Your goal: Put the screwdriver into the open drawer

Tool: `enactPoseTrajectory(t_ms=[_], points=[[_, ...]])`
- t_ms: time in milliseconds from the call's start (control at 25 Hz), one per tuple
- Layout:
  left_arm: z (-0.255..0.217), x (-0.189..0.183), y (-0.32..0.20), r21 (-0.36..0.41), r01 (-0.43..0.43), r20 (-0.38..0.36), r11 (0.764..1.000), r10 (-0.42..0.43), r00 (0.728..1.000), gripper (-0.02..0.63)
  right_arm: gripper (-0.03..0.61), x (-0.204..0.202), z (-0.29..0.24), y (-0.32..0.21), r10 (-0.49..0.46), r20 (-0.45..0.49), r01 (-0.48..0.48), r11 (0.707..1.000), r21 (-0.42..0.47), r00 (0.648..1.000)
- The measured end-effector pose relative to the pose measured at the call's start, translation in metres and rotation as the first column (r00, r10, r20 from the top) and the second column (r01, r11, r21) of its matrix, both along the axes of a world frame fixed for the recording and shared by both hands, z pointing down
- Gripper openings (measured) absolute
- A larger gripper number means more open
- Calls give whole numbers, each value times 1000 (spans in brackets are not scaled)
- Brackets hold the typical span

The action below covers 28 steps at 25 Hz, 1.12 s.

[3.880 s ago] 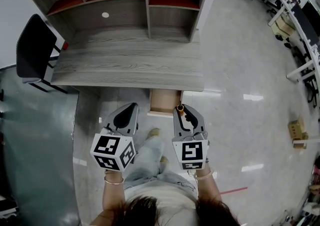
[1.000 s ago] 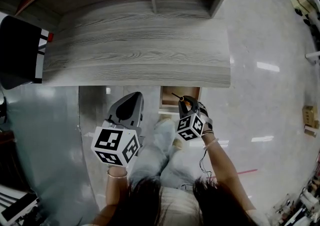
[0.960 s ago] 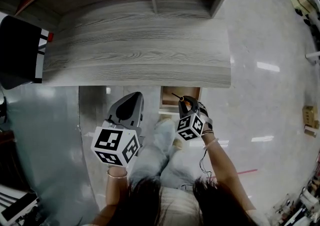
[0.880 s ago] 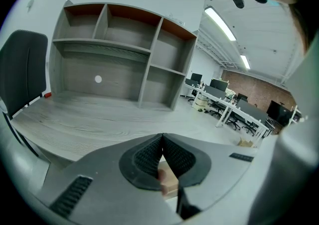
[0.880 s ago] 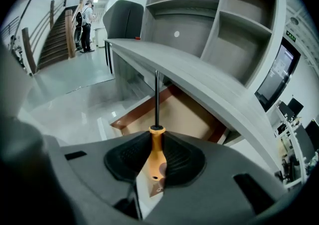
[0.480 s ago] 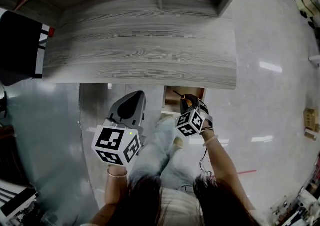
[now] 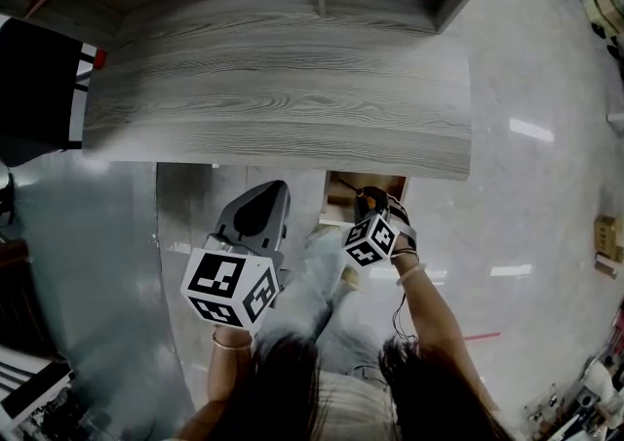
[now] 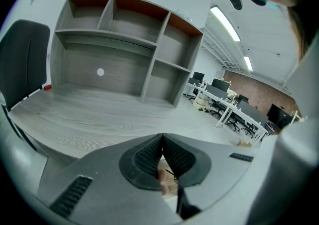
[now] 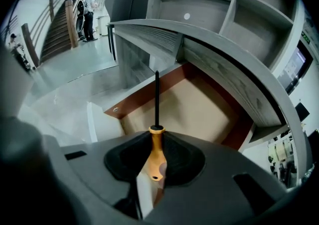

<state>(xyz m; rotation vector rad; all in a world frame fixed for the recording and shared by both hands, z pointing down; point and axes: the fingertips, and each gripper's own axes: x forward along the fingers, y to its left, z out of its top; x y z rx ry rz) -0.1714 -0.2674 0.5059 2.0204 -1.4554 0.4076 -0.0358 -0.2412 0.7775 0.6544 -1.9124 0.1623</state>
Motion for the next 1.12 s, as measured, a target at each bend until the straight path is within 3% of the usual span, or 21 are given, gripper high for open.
enactPoseTrajectory(t_ms=[1120], points=[[20, -9, -5, -33, 27, -3, 999, -27, 1000, 17, 87, -5, 35, 4, -15, -60, 8, 994, -109, 998]])
